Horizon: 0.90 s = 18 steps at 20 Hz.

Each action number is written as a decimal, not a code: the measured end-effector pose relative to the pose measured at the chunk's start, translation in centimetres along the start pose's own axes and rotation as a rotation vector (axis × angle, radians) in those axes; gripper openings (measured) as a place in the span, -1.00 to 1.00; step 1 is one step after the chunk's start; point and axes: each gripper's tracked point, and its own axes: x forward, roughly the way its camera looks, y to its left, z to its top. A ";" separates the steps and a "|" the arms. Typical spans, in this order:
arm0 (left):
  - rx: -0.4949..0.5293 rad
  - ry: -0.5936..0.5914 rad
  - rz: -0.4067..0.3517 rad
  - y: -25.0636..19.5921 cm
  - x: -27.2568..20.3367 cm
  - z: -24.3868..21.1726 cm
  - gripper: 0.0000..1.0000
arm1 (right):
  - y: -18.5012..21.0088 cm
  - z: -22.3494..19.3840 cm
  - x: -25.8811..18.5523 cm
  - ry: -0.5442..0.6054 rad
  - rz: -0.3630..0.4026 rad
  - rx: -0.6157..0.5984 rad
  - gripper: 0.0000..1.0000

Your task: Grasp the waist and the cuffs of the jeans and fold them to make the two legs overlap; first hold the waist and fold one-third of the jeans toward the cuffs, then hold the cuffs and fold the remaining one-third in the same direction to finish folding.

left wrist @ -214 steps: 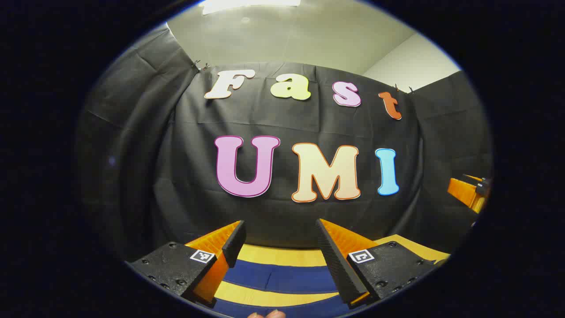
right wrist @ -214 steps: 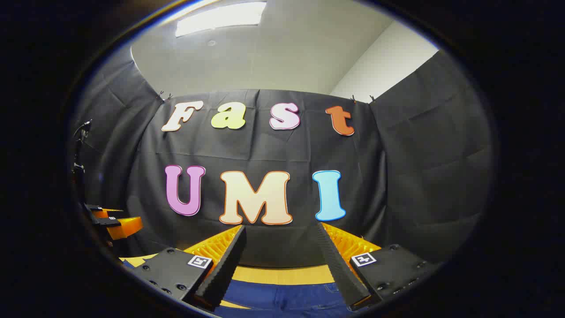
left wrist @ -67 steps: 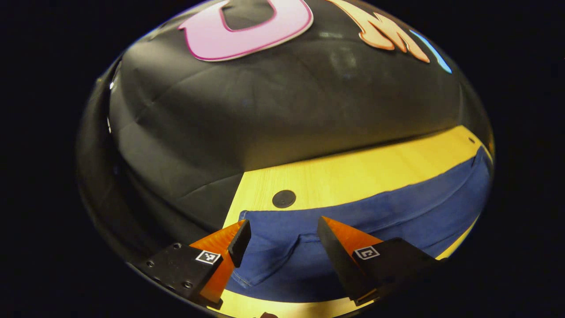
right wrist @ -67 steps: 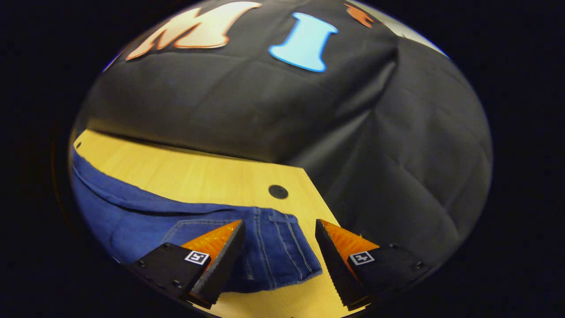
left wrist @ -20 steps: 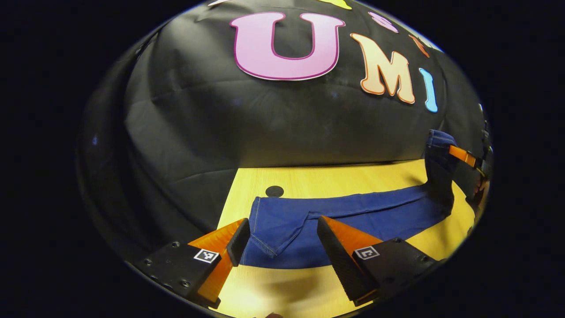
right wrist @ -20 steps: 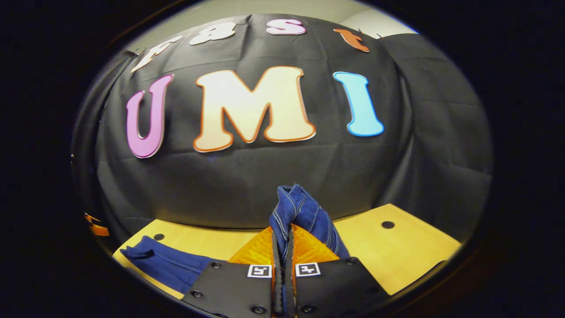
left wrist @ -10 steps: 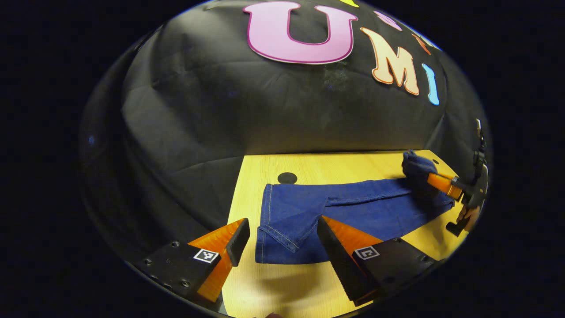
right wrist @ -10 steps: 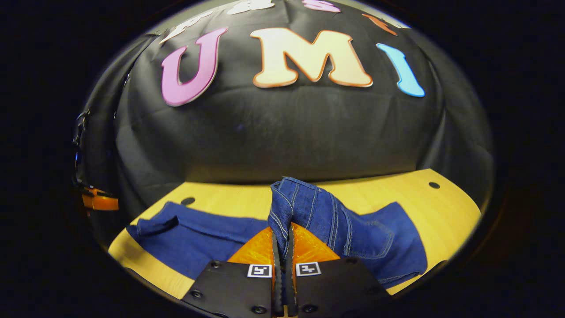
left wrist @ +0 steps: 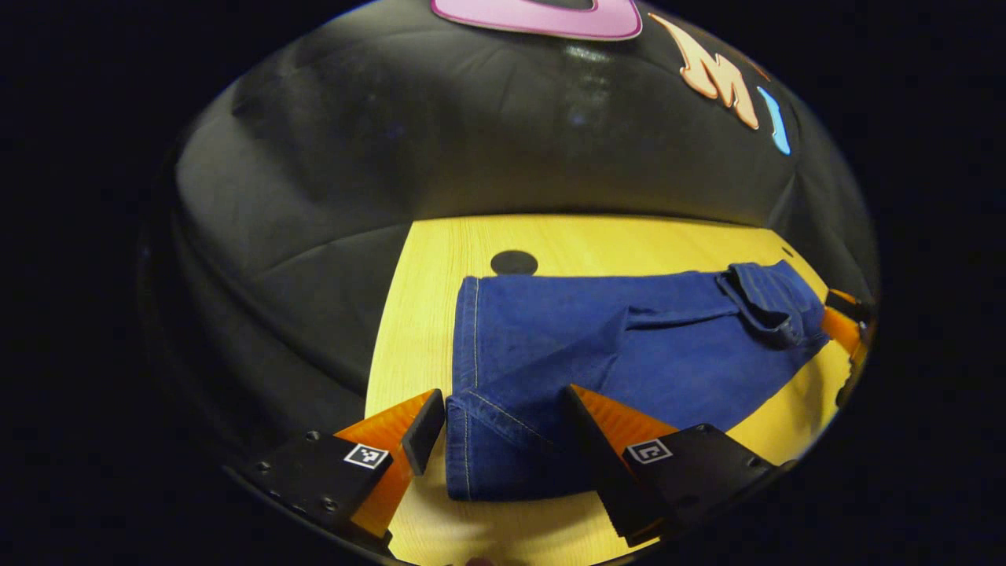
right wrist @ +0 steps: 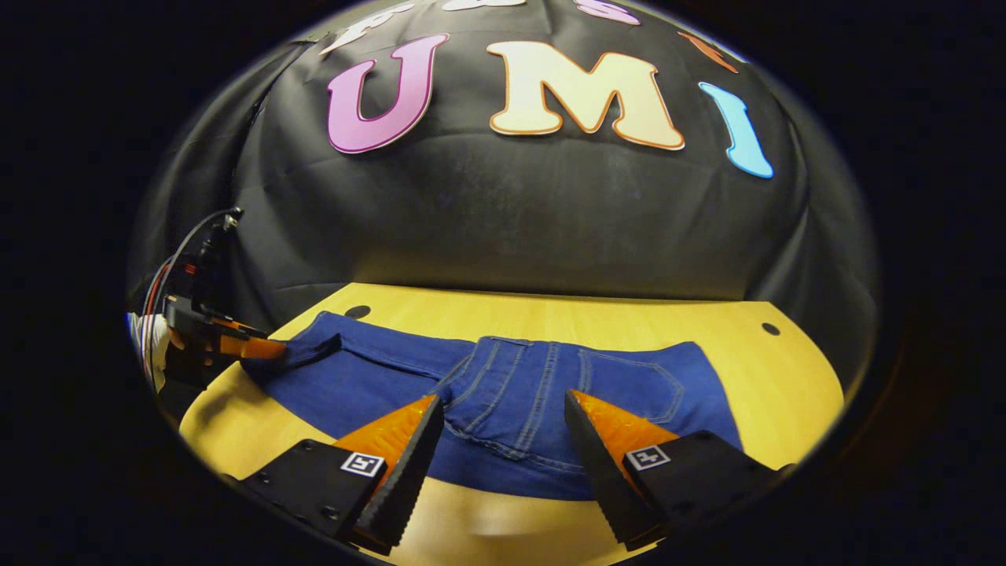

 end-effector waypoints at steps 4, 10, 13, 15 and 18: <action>-0.028 -0.006 -0.014 0.0 0.5 -0.6 0.86 | -3.0 0.8 -1.9 -0.011 -0.046 0.002 0.91; -0.071 -0.023 -0.094 -3.0 0.6 0.2 -0.67 | -5.1 0.3 -2.8 0.005 -0.067 0.024 0.91; -0.063 -0.006 -0.083 -2.9 0.6 0.1 -0.98 | -5.0 1.4 -3.2 -0.013 -0.056 0.050 0.87; -0.037 0.019 -0.053 -3.0 0.3 0.8 -1.00 | -5.3 2.2 -3.7 -0.027 -0.054 0.064 0.90; -0.066 -0.036 -0.068 -5.4 -2.3 4.0 -1.00 | -5.9 3.4 -4.6 -0.065 -0.024 0.049 0.90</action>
